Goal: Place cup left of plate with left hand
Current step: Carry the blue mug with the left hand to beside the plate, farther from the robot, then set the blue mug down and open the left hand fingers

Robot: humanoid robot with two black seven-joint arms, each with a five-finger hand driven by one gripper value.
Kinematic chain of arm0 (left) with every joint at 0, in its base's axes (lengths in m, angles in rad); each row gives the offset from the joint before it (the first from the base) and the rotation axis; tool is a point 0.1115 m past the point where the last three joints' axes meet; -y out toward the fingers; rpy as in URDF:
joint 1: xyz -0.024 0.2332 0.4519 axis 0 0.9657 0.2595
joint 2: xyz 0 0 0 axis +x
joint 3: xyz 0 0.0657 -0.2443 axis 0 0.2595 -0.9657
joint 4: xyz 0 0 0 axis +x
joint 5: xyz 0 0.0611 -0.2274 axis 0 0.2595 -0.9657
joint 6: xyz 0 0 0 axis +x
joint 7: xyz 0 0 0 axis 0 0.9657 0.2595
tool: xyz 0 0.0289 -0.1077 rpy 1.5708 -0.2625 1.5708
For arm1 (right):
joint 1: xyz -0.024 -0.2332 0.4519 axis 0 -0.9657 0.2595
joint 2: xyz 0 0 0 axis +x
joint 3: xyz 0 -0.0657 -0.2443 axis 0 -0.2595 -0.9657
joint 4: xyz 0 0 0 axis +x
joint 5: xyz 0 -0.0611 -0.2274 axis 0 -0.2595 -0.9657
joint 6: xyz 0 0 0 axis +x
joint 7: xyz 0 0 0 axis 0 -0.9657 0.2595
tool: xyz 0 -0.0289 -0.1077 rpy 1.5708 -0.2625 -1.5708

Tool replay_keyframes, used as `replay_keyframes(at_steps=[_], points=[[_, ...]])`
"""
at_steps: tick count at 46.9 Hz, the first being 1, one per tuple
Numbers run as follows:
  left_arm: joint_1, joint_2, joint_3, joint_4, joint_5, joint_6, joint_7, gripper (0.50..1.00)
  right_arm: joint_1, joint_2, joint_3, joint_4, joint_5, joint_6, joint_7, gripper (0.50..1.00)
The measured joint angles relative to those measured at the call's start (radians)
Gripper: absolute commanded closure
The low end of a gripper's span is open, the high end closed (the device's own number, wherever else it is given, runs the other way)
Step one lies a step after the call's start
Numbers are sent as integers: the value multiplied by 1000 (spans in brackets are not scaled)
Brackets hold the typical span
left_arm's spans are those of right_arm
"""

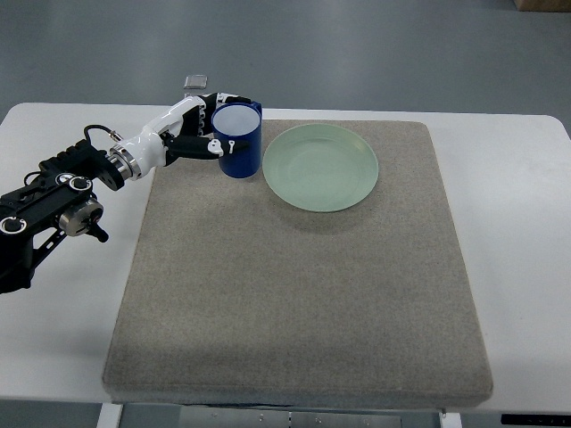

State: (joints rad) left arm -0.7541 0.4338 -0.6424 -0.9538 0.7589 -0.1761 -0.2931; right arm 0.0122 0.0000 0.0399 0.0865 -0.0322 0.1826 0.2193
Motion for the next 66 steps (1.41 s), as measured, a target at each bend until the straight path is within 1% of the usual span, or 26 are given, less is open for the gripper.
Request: replay_keyframes(at_steps=[10, 21, 29, 37, 44, 47, 49, 50, 51, 54, 56, 58, 59, 62, 66], points=[[1, -5, -11, 84, -4, -1, 0, 784, 0, 0, 0, 0, 0, 0, 0, 568], [0, -14, -12, 132, -4, 4, -12, 784, 0, 0, 0, 0, 0, 0, 0, 568], [-2, -36, -12, 168, -4, 61, -12, 780, 0, 0, 0, 0, 0, 0, 0, 568], [-2, -55, -11, 178, -8, 105, -13, 776, 0, 0, 0, 0, 0, 0, 0, 568], [-1, -67, -11, 189, -26, 113, -18, 769, 0, 0, 0, 0, 0, 0, 0, 568], [0, -76, -11, 193, -27, 116, -27, 731, 0, 0, 0, 0, 0, 0, 0, 568], [1, -80, -11, 196, -27, 123, -33, 714, 0, 0, 0, 0, 0, 0, 0, 568], [1, -82, -11, 196, -27, 128, -37, 682, 0, 0, 0, 0, 0, 0, 0, 568], [1, -85, -11, 196, -27, 134, -41, 660, 0, 0, 0, 0, 0, 0, 0, 568], [1, -93, -10, 197, -27, 144, -47, 645, 0, 0, 0, 0, 0, 0, 0, 568], [1, -96, -10, 197, -26, 152, -49, 611, 0, 0, 0, 0, 0, 0, 0, 568], [2, -99, -8, 198, -26, 159, -49, 594, 0, 0, 0, 0, 0, 0, 0, 568], [2, -99, -7, 198, -26, 161, -49, 572, 0, 0, 0, 0, 0, 0, 0, 568], [2, -99, -3, 198, -25, 166, -49, 542, 0, 0, 0, 0, 0, 0, 0, 568], [2, -99, 0, 198, -24, 168, -49, 527, 0, 0, 0, 0, 0, 0, 0, 568]])
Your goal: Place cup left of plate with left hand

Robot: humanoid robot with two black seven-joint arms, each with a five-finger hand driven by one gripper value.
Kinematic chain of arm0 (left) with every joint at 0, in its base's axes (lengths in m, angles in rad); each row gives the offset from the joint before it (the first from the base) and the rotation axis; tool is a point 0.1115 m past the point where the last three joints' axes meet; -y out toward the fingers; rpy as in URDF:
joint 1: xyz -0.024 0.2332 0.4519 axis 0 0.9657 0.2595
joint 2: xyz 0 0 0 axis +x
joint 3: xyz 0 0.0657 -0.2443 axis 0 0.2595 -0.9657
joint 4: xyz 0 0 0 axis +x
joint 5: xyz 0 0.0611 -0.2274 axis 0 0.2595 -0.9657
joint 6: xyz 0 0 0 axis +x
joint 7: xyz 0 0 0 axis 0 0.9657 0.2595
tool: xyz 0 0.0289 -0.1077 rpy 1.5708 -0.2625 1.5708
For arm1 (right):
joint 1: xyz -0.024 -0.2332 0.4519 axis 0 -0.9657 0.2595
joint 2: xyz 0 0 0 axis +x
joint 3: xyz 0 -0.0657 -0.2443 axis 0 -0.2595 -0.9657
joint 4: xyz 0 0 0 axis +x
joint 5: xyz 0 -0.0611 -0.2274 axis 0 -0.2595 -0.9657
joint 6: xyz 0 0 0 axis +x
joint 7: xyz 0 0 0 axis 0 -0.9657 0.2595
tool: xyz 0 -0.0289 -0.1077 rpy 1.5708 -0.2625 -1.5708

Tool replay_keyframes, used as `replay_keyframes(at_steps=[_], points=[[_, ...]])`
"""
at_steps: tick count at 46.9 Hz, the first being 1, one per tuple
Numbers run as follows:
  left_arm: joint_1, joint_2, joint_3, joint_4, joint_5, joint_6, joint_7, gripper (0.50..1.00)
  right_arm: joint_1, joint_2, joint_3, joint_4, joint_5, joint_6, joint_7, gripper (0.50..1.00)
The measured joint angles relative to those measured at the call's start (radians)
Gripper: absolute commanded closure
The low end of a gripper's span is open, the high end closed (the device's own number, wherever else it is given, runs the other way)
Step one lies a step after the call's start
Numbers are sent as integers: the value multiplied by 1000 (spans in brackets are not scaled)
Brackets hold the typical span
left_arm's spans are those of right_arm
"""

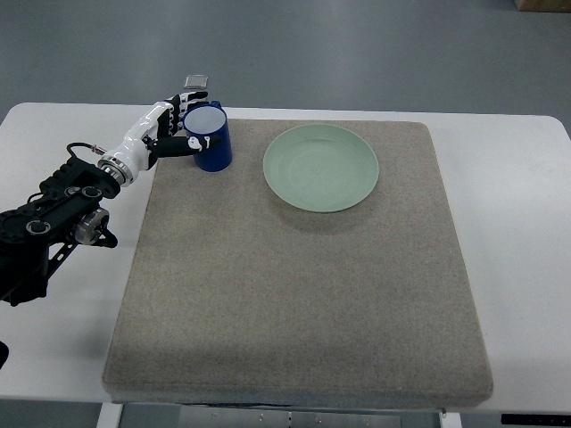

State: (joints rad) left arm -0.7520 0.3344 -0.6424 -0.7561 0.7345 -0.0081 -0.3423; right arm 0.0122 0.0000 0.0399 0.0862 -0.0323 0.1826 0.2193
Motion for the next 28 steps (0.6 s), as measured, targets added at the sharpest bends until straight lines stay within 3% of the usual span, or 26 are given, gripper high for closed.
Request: replay_keyframes(at_steps=[3, 28], points=[[3, 0, 1, 0, 0, 0, 0, 506, 0, 0, 0, 0, 0, 0, 0, 568], [5, 14, -62, -16, -46, -13, 2, 504, 0, 0, 0, 0, 0, 0, 0, 568]])
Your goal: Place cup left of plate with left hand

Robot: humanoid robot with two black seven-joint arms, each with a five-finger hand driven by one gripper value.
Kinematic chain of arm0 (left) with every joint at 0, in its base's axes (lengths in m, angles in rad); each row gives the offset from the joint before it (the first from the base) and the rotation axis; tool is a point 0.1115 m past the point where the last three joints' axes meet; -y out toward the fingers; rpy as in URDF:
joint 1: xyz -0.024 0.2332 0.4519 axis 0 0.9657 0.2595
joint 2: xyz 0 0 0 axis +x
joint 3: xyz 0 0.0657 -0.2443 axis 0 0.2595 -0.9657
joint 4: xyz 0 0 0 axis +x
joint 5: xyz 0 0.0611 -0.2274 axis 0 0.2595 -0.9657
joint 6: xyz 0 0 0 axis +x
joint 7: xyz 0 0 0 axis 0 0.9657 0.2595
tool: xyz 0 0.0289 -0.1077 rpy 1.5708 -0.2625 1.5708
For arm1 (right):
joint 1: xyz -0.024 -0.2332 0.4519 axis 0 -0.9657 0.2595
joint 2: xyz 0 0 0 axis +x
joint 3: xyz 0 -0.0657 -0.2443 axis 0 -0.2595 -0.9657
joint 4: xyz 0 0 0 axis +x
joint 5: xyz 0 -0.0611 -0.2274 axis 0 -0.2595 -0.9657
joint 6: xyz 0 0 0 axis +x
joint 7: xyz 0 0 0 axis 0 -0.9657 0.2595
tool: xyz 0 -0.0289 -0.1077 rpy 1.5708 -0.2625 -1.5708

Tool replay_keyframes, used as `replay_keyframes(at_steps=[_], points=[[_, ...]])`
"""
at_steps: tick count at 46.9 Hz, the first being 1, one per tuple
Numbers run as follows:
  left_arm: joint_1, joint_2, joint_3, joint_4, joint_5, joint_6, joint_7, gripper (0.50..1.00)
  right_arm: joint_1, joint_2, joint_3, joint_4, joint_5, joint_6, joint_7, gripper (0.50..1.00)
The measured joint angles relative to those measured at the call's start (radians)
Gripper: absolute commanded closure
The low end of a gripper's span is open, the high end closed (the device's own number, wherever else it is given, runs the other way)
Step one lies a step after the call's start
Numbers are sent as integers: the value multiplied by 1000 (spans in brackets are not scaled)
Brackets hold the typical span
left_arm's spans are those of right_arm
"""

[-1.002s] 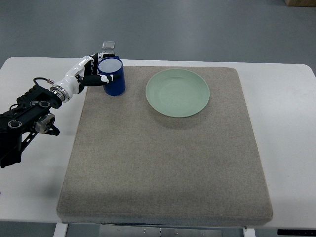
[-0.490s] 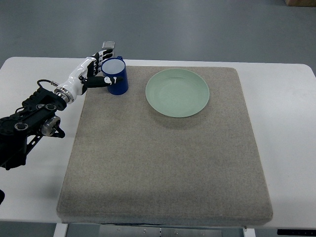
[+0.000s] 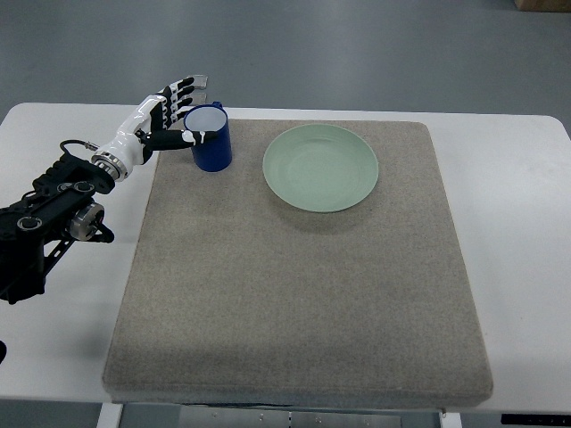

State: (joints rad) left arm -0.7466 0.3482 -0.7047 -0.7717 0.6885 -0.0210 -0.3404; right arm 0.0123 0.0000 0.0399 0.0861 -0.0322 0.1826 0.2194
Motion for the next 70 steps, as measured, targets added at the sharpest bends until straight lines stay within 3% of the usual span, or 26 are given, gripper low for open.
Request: replay_keyframes(at_steps=[11, 25, 32, 41, 70], points=[[4, 26, -134, 0, -141, -14, 0, 501, 0, 0, 0, 1, 0, 0, 0, 568], [-51, 36, -197, 7, -242, -103, 5, 501, 0, 0, 0, 0, 0, 0, 0, 568], [-87, 36, -196, 40, -411, -115, 36, 501, 0, 0, 0, 0, 0, 0, 0, 568], [-121, 22, -195, 116, -545, -98, 144, 501, 0, 0, 0, 0, 0, 0, 0, 568], [-125, 10, -185, 132, -550, -114, 142, 501, 0, 0, 0, 1, 0, 0, 0, 568]])
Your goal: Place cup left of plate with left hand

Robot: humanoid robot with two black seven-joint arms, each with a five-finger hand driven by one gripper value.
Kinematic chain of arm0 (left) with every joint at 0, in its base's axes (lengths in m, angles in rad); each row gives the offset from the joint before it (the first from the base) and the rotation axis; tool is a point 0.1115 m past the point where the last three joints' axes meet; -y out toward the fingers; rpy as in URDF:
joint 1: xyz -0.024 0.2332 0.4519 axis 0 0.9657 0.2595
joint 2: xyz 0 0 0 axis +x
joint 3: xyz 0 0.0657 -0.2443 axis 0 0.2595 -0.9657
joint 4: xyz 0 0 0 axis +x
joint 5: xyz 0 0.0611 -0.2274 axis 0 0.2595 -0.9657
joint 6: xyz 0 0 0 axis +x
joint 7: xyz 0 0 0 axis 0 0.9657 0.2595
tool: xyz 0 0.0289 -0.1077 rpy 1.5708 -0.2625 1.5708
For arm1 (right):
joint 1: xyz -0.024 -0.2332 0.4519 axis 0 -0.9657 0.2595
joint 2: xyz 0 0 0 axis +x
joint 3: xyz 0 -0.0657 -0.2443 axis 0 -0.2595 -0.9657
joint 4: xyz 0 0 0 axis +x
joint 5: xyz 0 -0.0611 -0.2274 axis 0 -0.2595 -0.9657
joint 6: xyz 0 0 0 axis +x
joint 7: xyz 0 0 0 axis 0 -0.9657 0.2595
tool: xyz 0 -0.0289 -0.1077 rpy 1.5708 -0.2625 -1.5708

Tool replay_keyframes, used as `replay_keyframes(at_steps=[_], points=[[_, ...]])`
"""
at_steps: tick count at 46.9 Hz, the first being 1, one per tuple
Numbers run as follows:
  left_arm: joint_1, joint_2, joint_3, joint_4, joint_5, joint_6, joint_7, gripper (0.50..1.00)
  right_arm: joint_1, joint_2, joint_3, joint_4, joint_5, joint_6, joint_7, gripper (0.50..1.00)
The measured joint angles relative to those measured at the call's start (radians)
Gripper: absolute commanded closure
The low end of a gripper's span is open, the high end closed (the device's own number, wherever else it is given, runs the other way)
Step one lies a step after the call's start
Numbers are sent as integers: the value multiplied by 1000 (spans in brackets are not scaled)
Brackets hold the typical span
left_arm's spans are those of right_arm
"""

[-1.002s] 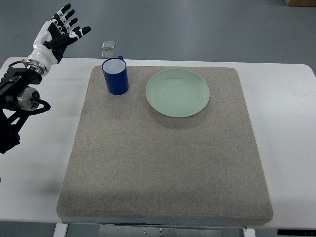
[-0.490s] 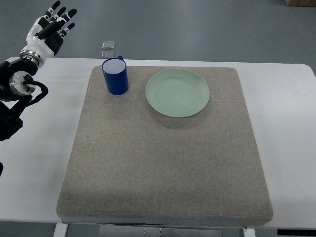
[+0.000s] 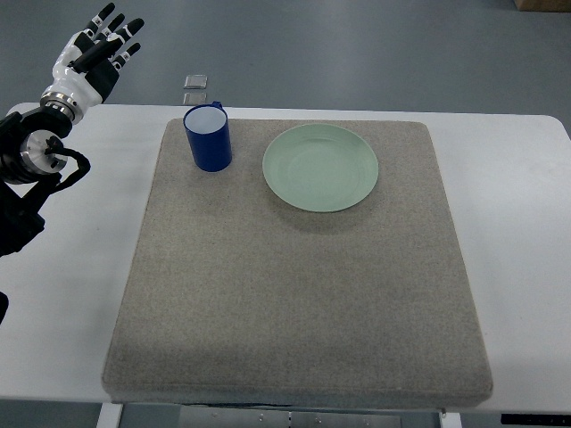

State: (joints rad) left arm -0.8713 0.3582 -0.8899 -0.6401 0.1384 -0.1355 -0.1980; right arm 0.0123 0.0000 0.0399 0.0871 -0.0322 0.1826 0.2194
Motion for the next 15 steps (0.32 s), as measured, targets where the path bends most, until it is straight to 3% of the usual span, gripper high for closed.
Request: replay_keyframes(at_steps=[15], points=[[-4, -25, -4, 1, 5, 3, 0, 501, 1, 0, 5, 22, 4, 16, 0, 568]])
